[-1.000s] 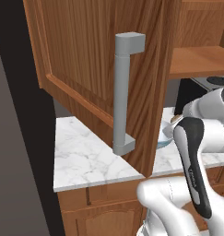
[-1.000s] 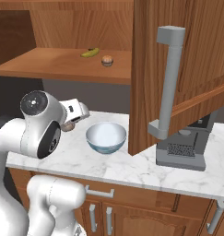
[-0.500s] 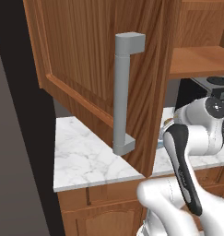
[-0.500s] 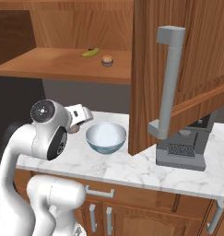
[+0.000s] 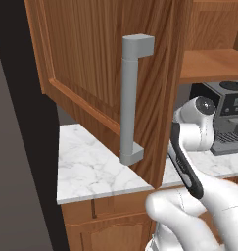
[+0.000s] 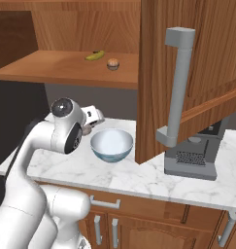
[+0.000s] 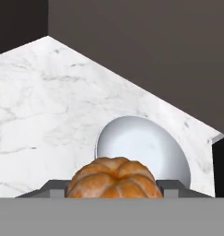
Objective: Open the cabinet. Pick the tangerine and tangerine from the cabinet and place them into the bowl. Then close the cabinet.
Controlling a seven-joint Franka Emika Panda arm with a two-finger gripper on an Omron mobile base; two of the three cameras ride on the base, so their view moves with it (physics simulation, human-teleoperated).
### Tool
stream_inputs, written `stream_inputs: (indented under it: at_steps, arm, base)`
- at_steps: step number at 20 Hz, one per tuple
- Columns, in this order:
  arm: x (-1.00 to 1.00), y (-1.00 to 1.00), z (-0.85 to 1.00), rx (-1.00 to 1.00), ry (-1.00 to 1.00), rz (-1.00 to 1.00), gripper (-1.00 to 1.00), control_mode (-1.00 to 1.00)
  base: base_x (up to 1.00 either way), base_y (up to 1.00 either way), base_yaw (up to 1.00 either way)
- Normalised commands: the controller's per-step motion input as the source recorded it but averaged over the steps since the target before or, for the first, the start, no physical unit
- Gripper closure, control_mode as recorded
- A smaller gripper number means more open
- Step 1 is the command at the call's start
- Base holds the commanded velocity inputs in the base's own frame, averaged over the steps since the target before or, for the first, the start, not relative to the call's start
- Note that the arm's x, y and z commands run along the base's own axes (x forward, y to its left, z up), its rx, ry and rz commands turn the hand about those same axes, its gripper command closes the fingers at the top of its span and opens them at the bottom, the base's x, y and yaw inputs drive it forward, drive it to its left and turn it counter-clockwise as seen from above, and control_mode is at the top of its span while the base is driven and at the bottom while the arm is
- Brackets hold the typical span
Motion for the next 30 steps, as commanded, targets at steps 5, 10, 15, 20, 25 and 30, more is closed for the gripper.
stream_inputs:
  at_steps: [5,10,15,20,25,30]
  arm:
    - [0.55,-0.18,-0.08,0.0,0.16,0.0,1.0,-1.0]
    - [0.22,-0.19,-0.11,0.0,0.09,0.0,1.0,-1.0]
    - [-0.05,0.0,-0.21,-0.02,0.02,0.0,1.0,-1.0]
    - [-0.07,-0.04,-0.47,-0.01,0.0,0.0,1.0,-1.0]
    - [0.06,-0.08,-0.12,0.0,0.0,0.0,1.0,-1.0]
    - [0.28,-0.04,-0.22,0.0,0.0,0.01,1.0,-1.0]
  base:
    - [0.0,0.0,0.0]
    - [0.0,0.0,0.0]
    - [0.0,0.0,0.0]
    - [0.0,0.0,0.0]
    - [0.0,0.0,0.0]
    - [0.0,0.0,0.0]
